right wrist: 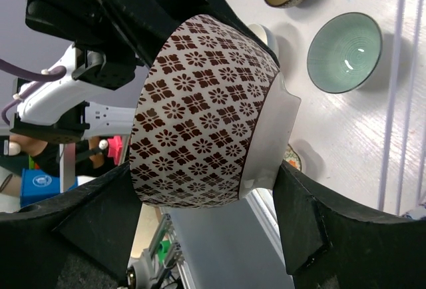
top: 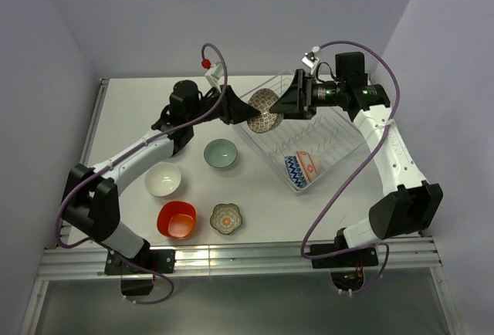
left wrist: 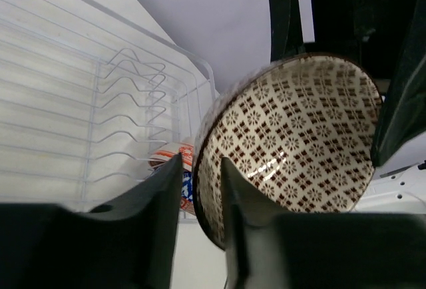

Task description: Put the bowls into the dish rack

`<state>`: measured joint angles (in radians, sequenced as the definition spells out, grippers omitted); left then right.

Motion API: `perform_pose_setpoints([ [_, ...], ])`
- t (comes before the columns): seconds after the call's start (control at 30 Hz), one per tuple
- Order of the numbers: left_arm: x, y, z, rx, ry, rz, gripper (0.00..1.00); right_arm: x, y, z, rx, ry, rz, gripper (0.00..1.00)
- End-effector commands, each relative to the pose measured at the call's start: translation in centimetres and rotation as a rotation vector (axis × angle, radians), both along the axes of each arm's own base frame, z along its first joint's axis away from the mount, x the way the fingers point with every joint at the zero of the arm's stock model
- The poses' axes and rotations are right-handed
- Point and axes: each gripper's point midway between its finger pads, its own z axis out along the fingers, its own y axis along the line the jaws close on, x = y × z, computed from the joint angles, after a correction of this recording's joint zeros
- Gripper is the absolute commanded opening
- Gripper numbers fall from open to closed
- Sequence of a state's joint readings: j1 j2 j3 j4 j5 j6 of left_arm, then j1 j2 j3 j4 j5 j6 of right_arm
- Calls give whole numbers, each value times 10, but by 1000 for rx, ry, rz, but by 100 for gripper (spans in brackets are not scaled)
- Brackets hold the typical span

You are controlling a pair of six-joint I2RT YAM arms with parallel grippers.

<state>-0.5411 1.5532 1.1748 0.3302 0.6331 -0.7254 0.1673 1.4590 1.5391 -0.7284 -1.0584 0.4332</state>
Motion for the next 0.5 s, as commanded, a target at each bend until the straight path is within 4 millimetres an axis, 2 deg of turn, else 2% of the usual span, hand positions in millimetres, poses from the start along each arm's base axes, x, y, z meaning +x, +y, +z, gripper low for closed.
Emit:
perform_pose_setpoints([
  [0.0, -14, -2, 32, -37, -85, -49, 38, 0, -9, 35, 45, -122, 15, 0],
  [0.03, -14, -1, 30, -32, -79, -46, 46, -1, -11, 35, 39, -121, 9, 0],
  [0.13, -12, 2, 27, -26, -73, -36, 52, -1, -20, 32, 20, -133, -7, 0],
  [0.23, -11, 1, 26, -26, -70, -44, 54, -4, -23, 34, 23, -146, 0, 0],
  [0.47, -7, -7, 32, -66, -49, -71, 61, -16, -16, 37, 47, -148, 49, 0],
])
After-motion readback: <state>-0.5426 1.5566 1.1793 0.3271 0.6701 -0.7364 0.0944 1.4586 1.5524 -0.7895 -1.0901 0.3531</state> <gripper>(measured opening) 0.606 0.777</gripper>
